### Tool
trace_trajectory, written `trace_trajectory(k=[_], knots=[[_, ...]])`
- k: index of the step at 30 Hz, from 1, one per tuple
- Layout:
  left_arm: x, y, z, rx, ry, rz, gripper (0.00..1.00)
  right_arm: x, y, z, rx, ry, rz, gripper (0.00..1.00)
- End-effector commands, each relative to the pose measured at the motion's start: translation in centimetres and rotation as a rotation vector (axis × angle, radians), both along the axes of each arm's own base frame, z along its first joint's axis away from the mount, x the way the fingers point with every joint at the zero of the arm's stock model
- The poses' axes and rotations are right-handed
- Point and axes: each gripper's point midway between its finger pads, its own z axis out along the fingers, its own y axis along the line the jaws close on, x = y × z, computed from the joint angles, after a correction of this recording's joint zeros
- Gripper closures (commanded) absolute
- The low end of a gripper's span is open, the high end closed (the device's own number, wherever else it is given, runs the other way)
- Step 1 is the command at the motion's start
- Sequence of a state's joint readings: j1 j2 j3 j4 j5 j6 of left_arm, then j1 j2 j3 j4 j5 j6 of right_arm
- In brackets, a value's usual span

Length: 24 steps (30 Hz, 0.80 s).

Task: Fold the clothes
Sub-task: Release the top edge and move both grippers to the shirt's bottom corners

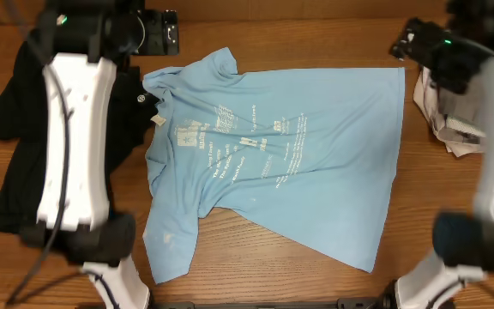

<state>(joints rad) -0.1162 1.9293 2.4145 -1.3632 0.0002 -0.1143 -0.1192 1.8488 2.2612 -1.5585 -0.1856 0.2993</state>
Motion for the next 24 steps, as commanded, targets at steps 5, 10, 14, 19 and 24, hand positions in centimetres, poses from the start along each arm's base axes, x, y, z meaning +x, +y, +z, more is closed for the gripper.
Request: trace_trajectory(k=[5, 10, 14, 19, 24], knots=[[-6.8, -0.1, 3.5, -0.028, 0.023, 0.015, 0.04, -8.4, 0.0, 6.8, -0.031, -0.105, -0.07, 0.0], [-10.1, 0.3, 1.6, -0.045, 0.174, 0.062, 0.06, -12.9, 0.9, 8.9, 0.039, -0.168, -0.156, 0.0], [-11.3, -1.3, -0.3, -0.113, 0.263, 0.021, 0.05, -16.7, 1.3, 7.6, 0.078, -0.146, -0.215, 0.0], [-14.1, -0.6, -4.3, -0.101, 0.415, 0.126, 0.05, -21.6, 2.1, 3.3, 0.126, -0.055, -0.282, 0.0], [-17.5, 1.3, -8.8, -0.085, 0.524, 0.367, 0.09, -24.4, 2.4, -1.7, 0.167, 0.056, -0.368, 0.0]])
